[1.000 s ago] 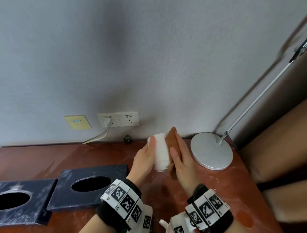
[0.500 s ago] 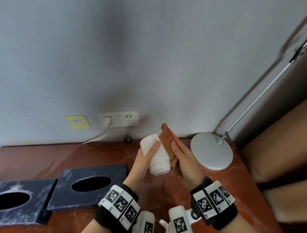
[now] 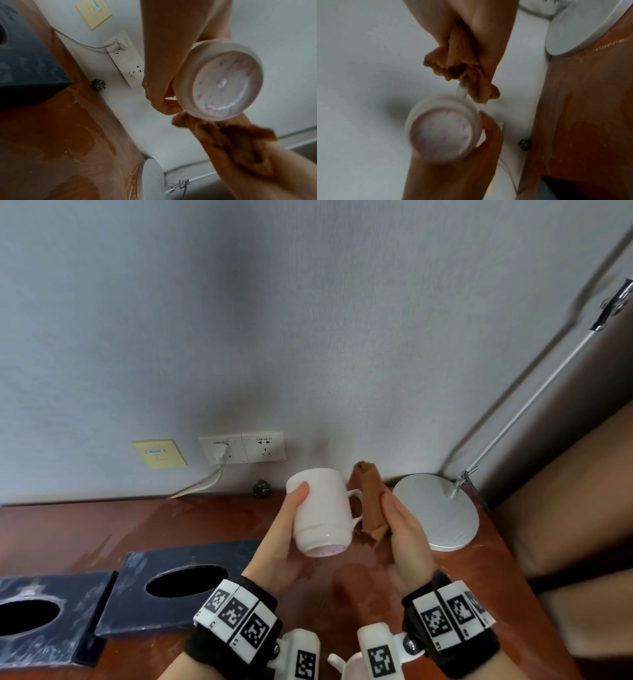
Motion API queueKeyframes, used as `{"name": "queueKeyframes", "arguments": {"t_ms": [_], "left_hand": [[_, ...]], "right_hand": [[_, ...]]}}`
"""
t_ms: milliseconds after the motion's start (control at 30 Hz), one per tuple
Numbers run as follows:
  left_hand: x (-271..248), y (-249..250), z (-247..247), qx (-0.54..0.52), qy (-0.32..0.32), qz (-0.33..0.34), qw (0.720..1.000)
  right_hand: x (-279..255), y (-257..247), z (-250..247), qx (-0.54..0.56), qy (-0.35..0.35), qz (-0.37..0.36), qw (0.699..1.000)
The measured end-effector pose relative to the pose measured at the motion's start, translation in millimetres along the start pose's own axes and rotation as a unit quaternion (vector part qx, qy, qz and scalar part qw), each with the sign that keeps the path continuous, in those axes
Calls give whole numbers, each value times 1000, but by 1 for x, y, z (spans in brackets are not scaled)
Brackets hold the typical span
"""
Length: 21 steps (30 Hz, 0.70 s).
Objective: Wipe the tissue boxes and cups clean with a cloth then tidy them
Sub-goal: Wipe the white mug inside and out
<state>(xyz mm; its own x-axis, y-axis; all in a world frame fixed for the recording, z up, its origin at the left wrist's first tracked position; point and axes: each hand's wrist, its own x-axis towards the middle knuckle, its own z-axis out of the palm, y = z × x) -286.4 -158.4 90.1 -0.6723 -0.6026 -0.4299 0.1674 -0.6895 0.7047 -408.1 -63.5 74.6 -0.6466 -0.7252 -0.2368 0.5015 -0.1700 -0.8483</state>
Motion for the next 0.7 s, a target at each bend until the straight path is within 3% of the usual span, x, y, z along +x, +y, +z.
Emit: {"name": "queueKeyframes", "arguments": {"t_ms": [133,200,300,400,500,567,633,700], "left_hand": [[15,-1,9,134,118,17,984],[21,0,11,173,142,18,974],[21,-5,13,199,126,33,971],[14,-3,6,183,102,34,977],[11,-3,1,136,98,62,984],[11,-5,1,131,96,78,984],[8,-9,5,137,83,86,983],[9,-14,5,140,91,99,981]], "right_hand": [[-4,-1,8,-41,-7,-31,999],[-5,-4,7,-96,-9,-64,993],[-9,-4,9,-97,-12,-75,992],[-12,-12,12,-13,-20,-76,997],[-20,-18,11,-49,-10,-139,989],[-27,-15,16,-185,-71,-190,962],[-31,-7,20,-313,-122,-219,916],[-31,-4,26,-365,-134,-243,889]]}}
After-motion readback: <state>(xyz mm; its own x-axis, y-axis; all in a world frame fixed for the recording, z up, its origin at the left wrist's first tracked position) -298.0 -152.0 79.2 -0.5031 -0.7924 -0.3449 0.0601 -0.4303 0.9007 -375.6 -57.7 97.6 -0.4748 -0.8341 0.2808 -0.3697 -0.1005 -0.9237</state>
